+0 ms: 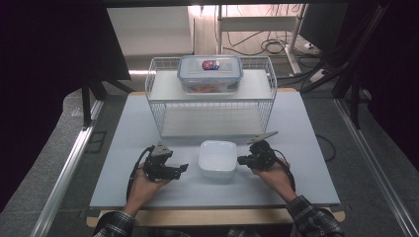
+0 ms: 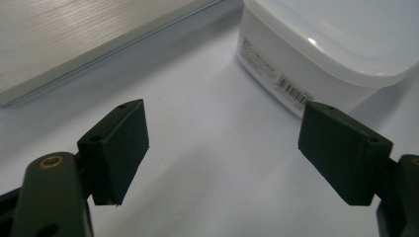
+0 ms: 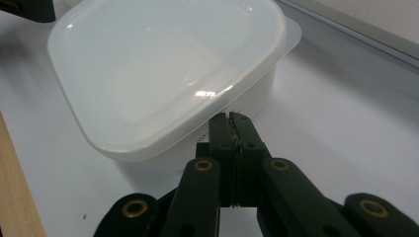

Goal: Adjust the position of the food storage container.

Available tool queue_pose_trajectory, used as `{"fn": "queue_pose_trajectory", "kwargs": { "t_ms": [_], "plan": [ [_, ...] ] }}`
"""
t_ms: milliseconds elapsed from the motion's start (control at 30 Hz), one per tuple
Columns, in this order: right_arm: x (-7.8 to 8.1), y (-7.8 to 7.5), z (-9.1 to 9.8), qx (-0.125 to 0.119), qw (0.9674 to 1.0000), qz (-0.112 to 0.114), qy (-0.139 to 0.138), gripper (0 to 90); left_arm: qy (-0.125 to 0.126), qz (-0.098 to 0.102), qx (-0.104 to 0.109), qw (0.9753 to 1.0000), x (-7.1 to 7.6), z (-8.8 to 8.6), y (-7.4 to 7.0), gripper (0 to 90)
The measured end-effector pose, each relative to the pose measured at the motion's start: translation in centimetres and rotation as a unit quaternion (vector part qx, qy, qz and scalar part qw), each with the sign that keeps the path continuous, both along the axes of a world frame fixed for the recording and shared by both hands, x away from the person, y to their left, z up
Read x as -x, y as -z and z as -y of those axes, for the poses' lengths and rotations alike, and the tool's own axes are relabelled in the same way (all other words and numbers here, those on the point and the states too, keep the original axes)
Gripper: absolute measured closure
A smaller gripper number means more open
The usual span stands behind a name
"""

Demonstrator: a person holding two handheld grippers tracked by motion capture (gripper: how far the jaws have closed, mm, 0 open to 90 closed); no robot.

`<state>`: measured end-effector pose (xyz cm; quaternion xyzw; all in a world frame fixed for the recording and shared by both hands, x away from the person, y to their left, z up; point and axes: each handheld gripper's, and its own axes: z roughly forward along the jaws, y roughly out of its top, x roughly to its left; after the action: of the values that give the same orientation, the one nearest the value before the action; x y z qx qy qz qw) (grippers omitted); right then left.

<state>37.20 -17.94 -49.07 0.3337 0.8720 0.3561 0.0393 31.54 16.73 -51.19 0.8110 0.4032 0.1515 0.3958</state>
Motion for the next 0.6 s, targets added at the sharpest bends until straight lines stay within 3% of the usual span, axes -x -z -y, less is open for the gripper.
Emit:
{"fn": "queue_pose_trajectory", "kwargs": {
  "t_ms": [167, 333, 467, 600],
  "plan": [
    [-0.4, -0.2, -0.9, 0.016, 0.9998, 0.01, -0.004, 87.7, 0.0, 0.004, -0.008, 1.0, 0.4, -0.1, 0.0, 18.5],
    [-0.1, -0.3, 0.0, 0.005, 0.9996, 0.025, 0.014, 81.7, 0.004, 0.006, -0.019, 0.9998, 0.6, -0.6, 0.4, 17.6],
    [0.7, -0.6, 1.0, -0.002, 0.9993, 0.033, 0.018, 66.3, 0.016, 0.015, -0.031, 0.9993, 1.0, -0.6, 0.5, 14.8],
    [1.5, -1.1, 1.9, -0.005, 0.9984, 0.054, 0.018, 47.4, 0.026, 0.006, -0.021, 0.9994, 1.3, -0.7, 0.6, 11.8]
  ]
}}
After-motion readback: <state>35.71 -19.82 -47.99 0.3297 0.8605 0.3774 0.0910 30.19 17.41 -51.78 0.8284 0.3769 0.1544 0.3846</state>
